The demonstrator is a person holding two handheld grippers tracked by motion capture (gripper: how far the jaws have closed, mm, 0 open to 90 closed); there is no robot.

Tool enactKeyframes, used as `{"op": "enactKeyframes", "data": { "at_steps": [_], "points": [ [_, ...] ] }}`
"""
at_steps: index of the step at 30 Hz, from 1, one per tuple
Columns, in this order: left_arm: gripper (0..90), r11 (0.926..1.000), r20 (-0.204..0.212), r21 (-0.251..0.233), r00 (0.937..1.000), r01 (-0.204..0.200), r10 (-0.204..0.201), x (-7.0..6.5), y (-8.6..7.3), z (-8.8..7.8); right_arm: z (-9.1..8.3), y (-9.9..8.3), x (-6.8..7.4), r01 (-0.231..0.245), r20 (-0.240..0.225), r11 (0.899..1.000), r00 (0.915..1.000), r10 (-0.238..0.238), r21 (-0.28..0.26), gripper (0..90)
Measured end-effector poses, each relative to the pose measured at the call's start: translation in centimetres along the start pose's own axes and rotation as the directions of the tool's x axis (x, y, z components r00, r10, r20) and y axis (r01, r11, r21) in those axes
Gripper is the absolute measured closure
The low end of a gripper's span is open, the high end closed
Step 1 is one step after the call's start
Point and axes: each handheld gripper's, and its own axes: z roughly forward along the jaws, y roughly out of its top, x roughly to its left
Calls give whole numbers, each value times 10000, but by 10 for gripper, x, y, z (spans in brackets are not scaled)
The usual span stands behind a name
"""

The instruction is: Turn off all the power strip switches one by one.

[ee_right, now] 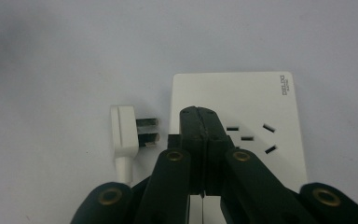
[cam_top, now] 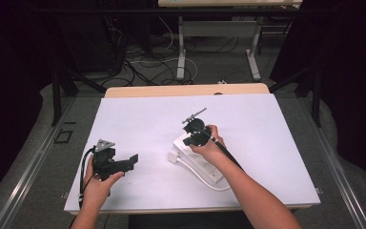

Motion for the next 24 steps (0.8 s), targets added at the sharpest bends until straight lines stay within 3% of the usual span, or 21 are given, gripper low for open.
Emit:
{"op": "enactKeyframes", "data": {
  "at_steps": [2, 3, 4, 5, 6, 7, 8, 10, 11, 14, 16, 17, 18, 19, 20, 21, 22, 23, 24],
  "points": [
    [52, 10000, -26, 10, 10000, -8, 8, 0, 0, 0, 3, 0, 0, 102, -118, 9993, 9999, -106, -347, 900],
    [52, 10000, -25, 12, 10000, -10, 10, 0, 0, 0, 3, 1, 2, -232, -134, 9994, 9996, 228, -259, 900],
    [52, 10000, -53, -59, 10000, 2, -2, 0, 0, 0, 5, 1, 0, -57, -104, 9993, 9999, 53, -381, 900],
    [52, 10000, -52, -63, 10000, 3, -3, 0, 0, 0, 4, 2, 0, 149, -55, 9999, 9999, -150, -83, 900],
    [52, 10000, -52, -68, 10000, 8, -8, 0, 0, 0, 5, 3, 1, 13, -134, 9999, 9999, -15, -134, 900],
    [52, 10000, -52, -65, 10000, 6, -7, 0, 0, 0, 8, 2, 2, -84, -162, 9990, 9998, 77, -448, 900],
    [52, 10000, -51, -66, 10000, 4, -5, 0, 0, 0, 7, 4, 3, -106, -98, 9999, 9999, 106, -11, 900],
    [52, 9999, -44, -100, 10000, 14, -14, 0, 0, 0, 9, 5, 2, 155, -44, 9999, 9999, -155, -36, 900],
    [52, 9999, -38, -99, 10000, 17, -17, 0, 0, 0, 10, 5, 3, 11, -100, 10000, 9999, -11, -37, 900],
    [52, 9999, -32, -100, 10000, 21, -21, 1, 0, 0, 17, 5, 3, 53, -105, 9974, 9999, -60, -721, 900],
    [53, 10000, -21, -85, 10000, 21, -21, 1, 0, 0, 14, 7, 3, 110, -37, 9999, 9999, -111, -48, 900],
    [53, 10000, -21, -82, 10000, 22, -22, 1, 0, 0, 15, 8, 3, 79, 26, 10000, 10000, -79, 23, 900],
    [53, 10000, -27, -75, 10000, 17, -17, 1, 0, 0, 19, 7, 2, 156, -54, 9990, 9999, -158, -423, 900],
    [53, 9999, -30, -99, 10000, 45, -46, 1, 0, 0, 16, 9, 4, 39, -50, 10000, 10000, -39, 67, 900],
    [53, 10000, -22, -78, 10000, 14, -15, 1, 0, 0, 17, 9, 4, 22, -36, 10000, 10000, -21, 87, 900],
    [53, 9999, -30, -107, 10000, 39, -40, 1, 0, 0, 21, 8, 3, 38, -99, 9995, 9999, -41, -322, 900],
    [53, 10000, -34, -89, 10000, 18, -18, 1, 0, -1, 22, 8, 3, 46, -20, 9996, 10000, -47, -278, 900],
    [53, 9999, -34, -98, 10000, 24, -24, 1, 0, -1, 21, 9, 3, 102, 90, 9998, 9999, -104, 151, 900],
    [53, 9999, -39, -107, 10000, 22, -23, 1, 0, -1, 22, 9, 2, 200, 41, 9997, 9998, -201, 124, 900]
  ]
}}
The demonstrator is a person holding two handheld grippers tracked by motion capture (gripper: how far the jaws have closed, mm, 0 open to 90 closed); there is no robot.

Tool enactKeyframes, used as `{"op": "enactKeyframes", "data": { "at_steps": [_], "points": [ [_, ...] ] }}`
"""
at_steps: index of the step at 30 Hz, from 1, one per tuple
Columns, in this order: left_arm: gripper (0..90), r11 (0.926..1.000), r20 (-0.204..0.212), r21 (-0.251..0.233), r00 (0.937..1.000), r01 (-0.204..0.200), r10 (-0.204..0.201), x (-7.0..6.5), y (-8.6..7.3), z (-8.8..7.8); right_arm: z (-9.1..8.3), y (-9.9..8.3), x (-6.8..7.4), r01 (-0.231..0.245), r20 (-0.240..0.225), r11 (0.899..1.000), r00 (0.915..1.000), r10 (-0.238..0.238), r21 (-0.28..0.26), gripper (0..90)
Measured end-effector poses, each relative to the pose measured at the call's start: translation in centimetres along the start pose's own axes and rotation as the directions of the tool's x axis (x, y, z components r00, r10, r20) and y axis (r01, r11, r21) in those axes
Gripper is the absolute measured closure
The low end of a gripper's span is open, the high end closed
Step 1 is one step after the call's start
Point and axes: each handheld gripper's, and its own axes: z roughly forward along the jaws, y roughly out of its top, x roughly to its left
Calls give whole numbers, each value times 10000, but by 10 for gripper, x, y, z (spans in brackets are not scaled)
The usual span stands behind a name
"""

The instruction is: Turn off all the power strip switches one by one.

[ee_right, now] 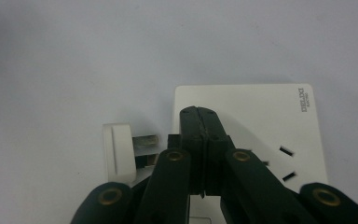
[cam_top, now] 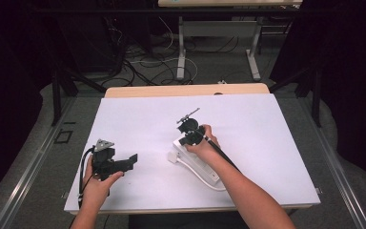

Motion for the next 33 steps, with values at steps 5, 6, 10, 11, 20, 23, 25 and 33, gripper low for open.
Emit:
{"op": "enactKeyframes", "data": {
  "at_steps": [5, 6, 10, 11, 20, 23, 25, 33],
  "points": [
    [53, 10000, -8, -25, 10000, 18, -18, 0, 0, 0, 5, -2, 1, -198, -24, 9993, 9998, 197, -311, 900],
    [53, 10000, -16, -16, 10000, 20, -20, 0, 0, 0, 4, -1, 1, -144, 5, 9999, 9999, 144, -7, 900],
    [53, 10000, -29, -17, 10000, 12, -13, 0, 0, 0, 6, -2, 0, -48, 17, 9999, 10000, 48, -150, 900],
    [53, 10000, -16, -23, 10000, 10, -10, 0, 0, 0, 6, -2, 0, -57, 34, 9999, 10000, 58, -157, 900],
    [53, 10000, -3, -15, 10000, -9, 9, 0, 0, 0, 6, -2, 0, -74, 31, 9999, 10000, 75, -154, 900],
    [53, 10000, -7, -15, 10000, -2, 2, 0, 0, 0, 6, -2, -1, -36, -19, 9999, 10000, 35, -136, 900],
    [53, 10000, -16, -2, 10000, -18, 18, 0, 0, 0, 6, -2, -1, -31, -27, 9999, 10000, 30, -140, 900],
    [53, 10000, -14, -18, 10000, -16, 16, -1, 0, 0, 7, -2, 4, 64, 377, 9998, 9993, -70, 164, 900]
  ]
}}
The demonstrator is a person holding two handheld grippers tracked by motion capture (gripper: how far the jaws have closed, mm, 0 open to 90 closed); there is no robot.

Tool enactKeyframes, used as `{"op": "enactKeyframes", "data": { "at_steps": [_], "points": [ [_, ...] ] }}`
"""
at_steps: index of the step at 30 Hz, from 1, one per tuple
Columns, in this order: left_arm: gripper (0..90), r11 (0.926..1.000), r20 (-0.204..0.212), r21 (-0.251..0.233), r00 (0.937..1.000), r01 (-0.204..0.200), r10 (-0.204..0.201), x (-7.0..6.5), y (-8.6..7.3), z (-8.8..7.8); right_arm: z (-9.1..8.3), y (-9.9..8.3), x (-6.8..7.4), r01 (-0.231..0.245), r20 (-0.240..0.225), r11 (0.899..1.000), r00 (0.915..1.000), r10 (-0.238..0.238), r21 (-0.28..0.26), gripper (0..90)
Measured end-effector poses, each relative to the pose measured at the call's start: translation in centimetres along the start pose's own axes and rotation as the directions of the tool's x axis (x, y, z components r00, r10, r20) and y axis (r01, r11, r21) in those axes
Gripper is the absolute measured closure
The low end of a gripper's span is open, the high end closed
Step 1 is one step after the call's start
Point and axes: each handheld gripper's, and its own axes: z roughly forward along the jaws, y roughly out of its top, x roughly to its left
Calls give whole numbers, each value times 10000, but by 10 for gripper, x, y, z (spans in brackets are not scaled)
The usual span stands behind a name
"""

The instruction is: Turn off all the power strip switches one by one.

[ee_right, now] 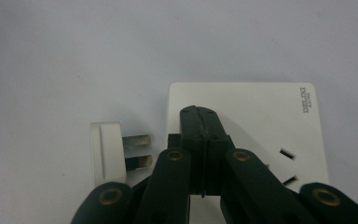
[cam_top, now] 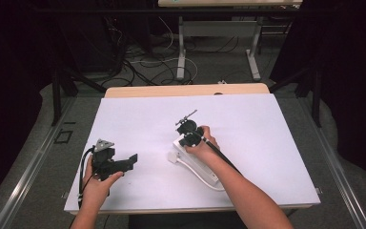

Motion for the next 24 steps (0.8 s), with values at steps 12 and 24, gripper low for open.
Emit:
{"op": "enactKeyframes", "data": {
  "at_steps": [12, 24],
  "points": [
    [54, 10000, -12, 60, 10000, 37, -37, 1, 0, -1, 0, 0, 0, -119, -170, 9999, 9998, 118, -45, 900],
    [54, 10000, -47, 3, 10000, 51, -51, 2, -2, -1, 0, 0, -1, -217, -64, 9993, 9997, 215, -294, 900]
  ]
}}
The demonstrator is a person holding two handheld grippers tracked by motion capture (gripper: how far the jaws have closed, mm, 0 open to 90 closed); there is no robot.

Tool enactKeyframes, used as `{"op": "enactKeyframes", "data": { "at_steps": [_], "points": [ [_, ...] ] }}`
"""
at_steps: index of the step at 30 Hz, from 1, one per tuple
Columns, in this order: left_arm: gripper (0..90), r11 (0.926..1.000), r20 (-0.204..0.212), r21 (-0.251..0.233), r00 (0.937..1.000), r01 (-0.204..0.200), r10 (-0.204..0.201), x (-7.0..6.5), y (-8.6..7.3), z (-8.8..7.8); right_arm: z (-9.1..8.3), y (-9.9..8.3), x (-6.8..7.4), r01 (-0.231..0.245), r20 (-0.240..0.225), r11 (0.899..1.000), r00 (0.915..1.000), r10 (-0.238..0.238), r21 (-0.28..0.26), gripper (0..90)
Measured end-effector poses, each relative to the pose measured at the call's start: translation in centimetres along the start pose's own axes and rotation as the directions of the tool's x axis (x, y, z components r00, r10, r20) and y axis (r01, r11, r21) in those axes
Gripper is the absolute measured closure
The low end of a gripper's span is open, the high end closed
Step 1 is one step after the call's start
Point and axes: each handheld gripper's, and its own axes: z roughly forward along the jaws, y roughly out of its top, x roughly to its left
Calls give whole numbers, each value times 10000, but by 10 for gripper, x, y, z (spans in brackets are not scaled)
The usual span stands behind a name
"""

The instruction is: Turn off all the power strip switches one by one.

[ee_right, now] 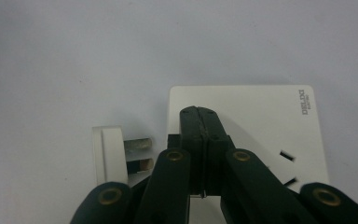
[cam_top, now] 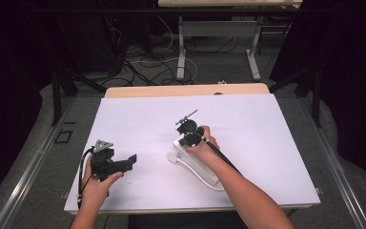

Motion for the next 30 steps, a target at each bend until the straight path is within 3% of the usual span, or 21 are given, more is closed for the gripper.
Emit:
{"op": "enactKeyframes", "data": {
  "at_steps": [1, 2, 3, 4, 7, 11, 12, 13, 14, 16, 17, 18, 19, 21, 22, 23, 24, 27, 29, 30],
  "points": [
    [54, 10000, 0, 11, 10000, 2, -2, 0, 0, 0, -1, 1, -1, 68, 66, 9999, 10000, -69, 142, 900],
    [54, 10000, 20, 76, 10000, 2, -2, 0, 0, -1, -1, 1, -1, -46, -62, 10000, 10000, 46, -49, 900],
    [54, 10000, 9, 65, 10000, 0, 0, 0, 0, -1, -5, 1, -3, 197, 69, 9988, 9998, -201, 444, 900],
    [54, 10000, -16, -12, 10000, 34, -34, 0, 0, 0, -4, 1, -3, -2, -68, 10000, 10000, 1, -9, 900],
    [54, 10000, -23, -1, 10000, 28, -28, 1, 0, 0, -5, 0, -5, -180, -53, 9989, 9998, 178, -433, 878],
    [55, 10000, -24, 99, 10000, 17, -17, 2, 0, -1, -12, -1, -8, -216, -132, 9986, 9997, 210, -475, 841],
    [55, 9999, -24, 134, 10000, 19, -19, 2, 0, -1, -16, -1, -8, -219, -115, 9996, 9997, 217, -153, 826],
    [55, 10000, -23, 41, 10000, 46, -46, 2, 0, -1, -18, -2, -10, -76, -137, 9997, 9999, 72, -222, 812],
    [55, 10000, -29, 50, 10000, 54, -54, 2, 0, -1, -17, -3, -10, -177, -153, 9982, 9997, 169, -577, 795],
    [55, 10000, -38, 39, 10000, 54, -54, 2, 0, -1, -25, -2, -11, -207, -152, 9993, 9997, 211, 309, 746],
    [55, 10000, -43, 34, 10000, 52, -52, 2, 0, -1, -21, -6, -12, -300, -141, 9978, 9995, 292, -597, 723],
    [55, 10000, -40, 41, 10000, 50, -50, 2, 0, -1, -25, -6, -12, -295, -168, 9990, 9994, 290, -329, 698],
    [55, 10000, -45, 78, 10000, 37, -36, 2, 0, -1, -25, -8, -13, -349, -228, 9974, 9992, 335, -629, 670],
    [56, 10000, -43, 94, 10000, 30, -30, 2, 0, -1, -29, -10, -14, -458, -180, 9975, 9988, 449, -545, 627],
    [57, 9999, -45, 100, 10000, 21, -20, 2, 0, 0, -29, -12, -15, -441, -265, 9959, 9988, 421, -789, 609],
    [57, 10000, -39, 55, 10000, 16, -15, 2, 0, 0, -33, -12, -16, -514, -231, 9980, 9985, 506, -373, 590],
    [57, 10000, -37, 59, 10000, 21, -21, 1, 0, 0, -33, -14, -16, -636, -272, 9963, 9977, 621, -575, 563],
    [58, 10000, -49, 41, 10000, 22, -22, 1, 0, 0, -35, -18, -21, -554, -342, 9955, 9980, 529, -765, 502],
    [58, 10000, -57, 44, 10000, 26, -26, 1, 0, 0, -40, -20, -23, -539, -245, 9977, 9983, 529, -402, 458],
    [58, 10000, -54, 46, 10000, 25, -25, 1, 0, 0, -41, -23, -26, -409, -216, 9974, 9990, 396, -594, 448]
  ]
}}
